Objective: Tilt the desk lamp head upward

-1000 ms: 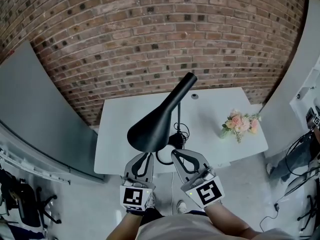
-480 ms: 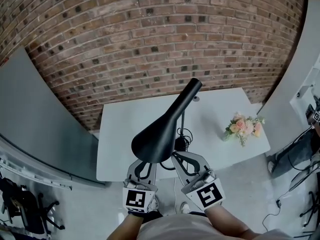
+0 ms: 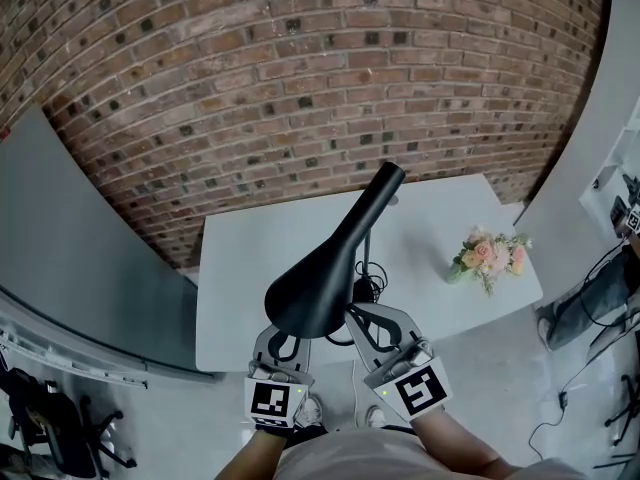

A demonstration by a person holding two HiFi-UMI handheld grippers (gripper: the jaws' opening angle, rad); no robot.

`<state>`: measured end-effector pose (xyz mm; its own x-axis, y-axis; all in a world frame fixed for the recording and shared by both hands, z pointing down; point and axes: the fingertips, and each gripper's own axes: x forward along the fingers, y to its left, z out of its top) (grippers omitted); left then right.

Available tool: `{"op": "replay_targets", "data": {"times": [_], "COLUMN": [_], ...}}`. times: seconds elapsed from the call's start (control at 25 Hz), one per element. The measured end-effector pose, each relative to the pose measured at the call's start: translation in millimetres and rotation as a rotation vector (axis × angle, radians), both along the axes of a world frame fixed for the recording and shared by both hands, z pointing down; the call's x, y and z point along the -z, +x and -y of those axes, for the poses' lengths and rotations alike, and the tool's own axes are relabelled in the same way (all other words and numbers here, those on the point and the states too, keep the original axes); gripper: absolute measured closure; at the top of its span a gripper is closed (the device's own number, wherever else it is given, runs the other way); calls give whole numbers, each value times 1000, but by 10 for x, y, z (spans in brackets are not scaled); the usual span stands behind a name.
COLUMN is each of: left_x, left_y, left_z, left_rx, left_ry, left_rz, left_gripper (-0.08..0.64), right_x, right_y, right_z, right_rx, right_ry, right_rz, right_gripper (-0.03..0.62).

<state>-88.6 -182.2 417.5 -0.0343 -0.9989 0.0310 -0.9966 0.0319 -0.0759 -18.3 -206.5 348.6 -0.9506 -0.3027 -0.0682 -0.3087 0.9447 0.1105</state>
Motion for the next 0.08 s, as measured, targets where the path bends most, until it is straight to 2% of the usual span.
{"op": "replay_targets", "data": {"times": [0.08], "left_x": [1], "left_y": [-9], "left_z": [0], "left_rx": [-4], "left_ry": [-3], "left_rz": [-3], "left_gripper": [526], "right_x": [10], "right_y": [-12], "right_z": [11], "right_rx": [0], "right_ry": [0], "right_rz": [-4], "right_gripper": [575]}}
